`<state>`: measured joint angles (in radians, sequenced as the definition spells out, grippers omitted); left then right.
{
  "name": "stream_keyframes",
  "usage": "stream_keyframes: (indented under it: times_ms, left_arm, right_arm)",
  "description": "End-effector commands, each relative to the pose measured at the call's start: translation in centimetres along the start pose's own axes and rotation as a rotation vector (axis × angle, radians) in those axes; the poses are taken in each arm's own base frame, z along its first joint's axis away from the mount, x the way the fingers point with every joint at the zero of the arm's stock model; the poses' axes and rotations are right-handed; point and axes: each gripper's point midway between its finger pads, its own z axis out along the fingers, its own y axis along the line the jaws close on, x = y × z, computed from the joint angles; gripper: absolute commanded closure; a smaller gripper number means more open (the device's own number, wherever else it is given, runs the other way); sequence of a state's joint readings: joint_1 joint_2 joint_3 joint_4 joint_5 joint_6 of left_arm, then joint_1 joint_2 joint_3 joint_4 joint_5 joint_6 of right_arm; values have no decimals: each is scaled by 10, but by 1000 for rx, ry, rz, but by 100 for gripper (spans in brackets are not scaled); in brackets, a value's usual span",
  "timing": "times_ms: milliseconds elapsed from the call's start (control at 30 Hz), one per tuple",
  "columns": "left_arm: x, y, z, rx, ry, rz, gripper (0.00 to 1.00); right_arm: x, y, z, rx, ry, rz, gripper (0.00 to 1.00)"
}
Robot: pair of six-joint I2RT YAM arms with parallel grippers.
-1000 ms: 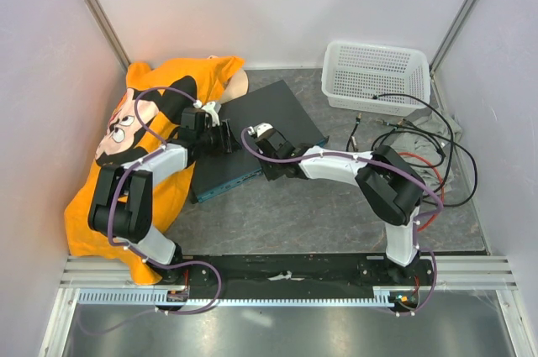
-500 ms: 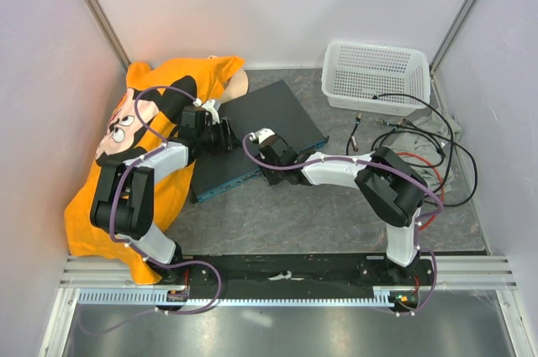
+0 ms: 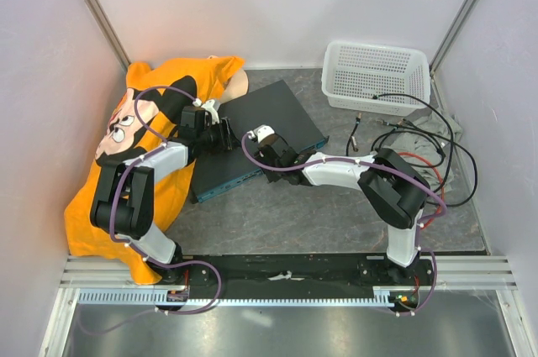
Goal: Pull the plug from the switch port
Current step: Adjust the switch port at the center of the board.
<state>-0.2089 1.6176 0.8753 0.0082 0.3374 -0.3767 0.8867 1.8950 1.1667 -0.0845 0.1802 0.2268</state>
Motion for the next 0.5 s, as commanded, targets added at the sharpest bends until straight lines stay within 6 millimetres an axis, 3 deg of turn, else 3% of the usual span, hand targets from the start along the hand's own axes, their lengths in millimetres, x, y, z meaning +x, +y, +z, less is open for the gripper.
stream_keyframes:
  times_ms: [0, 333, 467]
  left_arm:
    - [38, 23, 4, -84, 123, -56, 44]
    - [39, 24, 3, -87, 122, -53, 44]
    - [39, 24, 4, -86, 124, -54, 44]
  right_arm:
    - [-53, 2, -13, 8, -156, 8, 63]
    - [-79, 11, -10, -13, -201, 15, 63]
    - [-87, 13, -11, -17, -217, 12, 57]
